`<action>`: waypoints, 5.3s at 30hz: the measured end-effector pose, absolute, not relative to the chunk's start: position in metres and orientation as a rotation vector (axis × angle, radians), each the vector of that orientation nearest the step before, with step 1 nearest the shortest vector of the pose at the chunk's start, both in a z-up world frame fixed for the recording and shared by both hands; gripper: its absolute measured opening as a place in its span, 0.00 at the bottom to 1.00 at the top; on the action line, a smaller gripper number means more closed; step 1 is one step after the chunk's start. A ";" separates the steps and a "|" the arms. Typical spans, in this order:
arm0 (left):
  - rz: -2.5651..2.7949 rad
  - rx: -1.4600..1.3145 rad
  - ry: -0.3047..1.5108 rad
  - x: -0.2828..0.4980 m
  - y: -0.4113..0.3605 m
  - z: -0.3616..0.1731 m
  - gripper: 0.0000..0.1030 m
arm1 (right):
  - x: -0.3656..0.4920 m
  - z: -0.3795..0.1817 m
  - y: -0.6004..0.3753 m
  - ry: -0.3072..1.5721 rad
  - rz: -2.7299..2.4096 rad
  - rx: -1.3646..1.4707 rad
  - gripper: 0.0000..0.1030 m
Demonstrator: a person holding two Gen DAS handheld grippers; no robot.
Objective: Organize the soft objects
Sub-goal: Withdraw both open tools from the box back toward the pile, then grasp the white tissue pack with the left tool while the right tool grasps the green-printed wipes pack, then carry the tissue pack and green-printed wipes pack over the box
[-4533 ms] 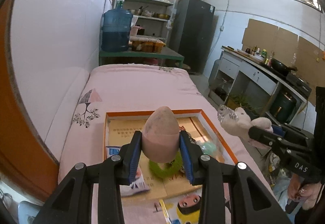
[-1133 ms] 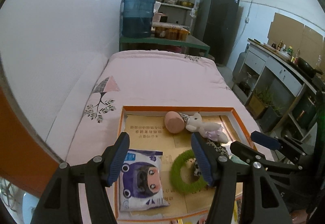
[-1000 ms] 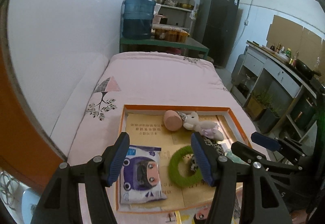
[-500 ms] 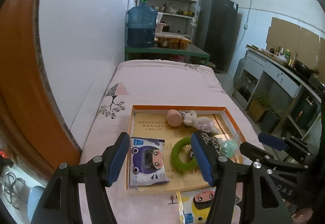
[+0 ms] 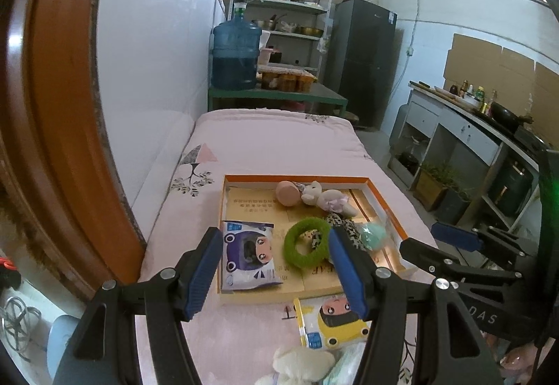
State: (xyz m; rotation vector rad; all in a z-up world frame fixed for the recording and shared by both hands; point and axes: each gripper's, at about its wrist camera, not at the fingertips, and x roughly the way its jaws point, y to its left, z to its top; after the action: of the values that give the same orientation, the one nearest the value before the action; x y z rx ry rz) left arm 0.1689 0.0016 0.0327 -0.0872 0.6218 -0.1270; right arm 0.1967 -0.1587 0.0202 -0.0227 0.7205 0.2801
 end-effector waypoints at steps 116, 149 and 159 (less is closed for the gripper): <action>-0.399 -0.239 0.511 0.071 0.032 -0.021 0.21 | 0.082 -0.062 -0.143 0.778 0.205 0.169 0.31; -0.308 -0.109 0.552 0.170 -0.009 0.012 0.21 | 0.176 -0.018 -0.181 0.680 0.220 -0.084 0.31; -0.309 -0.095 0.554 0.197 -0.016 0.018 0.21 | 0.203 -0.013 -0.186 0.656 0.228 -0.084 0.31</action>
State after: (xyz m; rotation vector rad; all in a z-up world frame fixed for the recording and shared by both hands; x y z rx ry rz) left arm 0.1971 -0.0162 0.0182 -0.0954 0.5542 -0.3086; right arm 0.2026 -0.1855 -0.0131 -0.0840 0.6560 0.2280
